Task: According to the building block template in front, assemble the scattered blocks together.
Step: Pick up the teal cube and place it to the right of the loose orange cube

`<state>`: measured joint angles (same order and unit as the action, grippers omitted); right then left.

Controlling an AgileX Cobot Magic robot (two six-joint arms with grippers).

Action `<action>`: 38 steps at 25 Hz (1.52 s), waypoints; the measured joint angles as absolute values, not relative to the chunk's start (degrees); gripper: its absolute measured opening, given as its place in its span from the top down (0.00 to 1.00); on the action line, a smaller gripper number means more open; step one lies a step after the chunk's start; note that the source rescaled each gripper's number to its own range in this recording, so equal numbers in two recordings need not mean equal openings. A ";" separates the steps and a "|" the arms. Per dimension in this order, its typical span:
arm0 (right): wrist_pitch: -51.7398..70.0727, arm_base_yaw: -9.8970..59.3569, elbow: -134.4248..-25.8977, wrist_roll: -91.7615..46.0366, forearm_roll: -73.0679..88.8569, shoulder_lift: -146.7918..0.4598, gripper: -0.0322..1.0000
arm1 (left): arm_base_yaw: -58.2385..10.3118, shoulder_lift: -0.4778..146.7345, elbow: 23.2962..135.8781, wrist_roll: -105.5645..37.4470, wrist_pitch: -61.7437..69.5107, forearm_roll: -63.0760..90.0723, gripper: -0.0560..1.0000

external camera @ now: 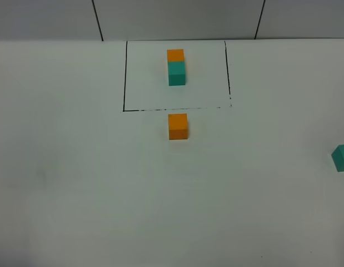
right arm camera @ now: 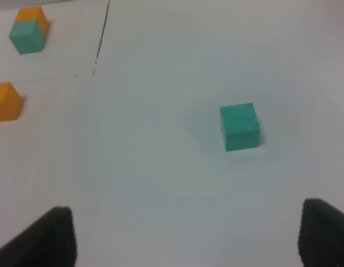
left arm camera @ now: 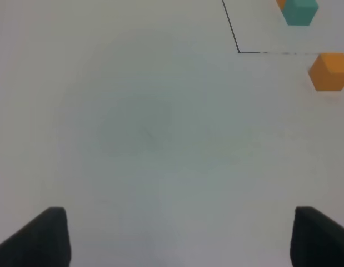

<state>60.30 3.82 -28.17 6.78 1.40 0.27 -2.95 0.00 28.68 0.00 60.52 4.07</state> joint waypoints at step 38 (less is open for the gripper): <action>60.30 3.82 -28.17 6.78 1.40 0.27 0.34 | -2.89 0.00 28.68 0.00 60.52 4.07 0.30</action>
<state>60.30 3.82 -28.17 6.78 1.40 0.27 -2.89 0.00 28.68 0.00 60.52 4.07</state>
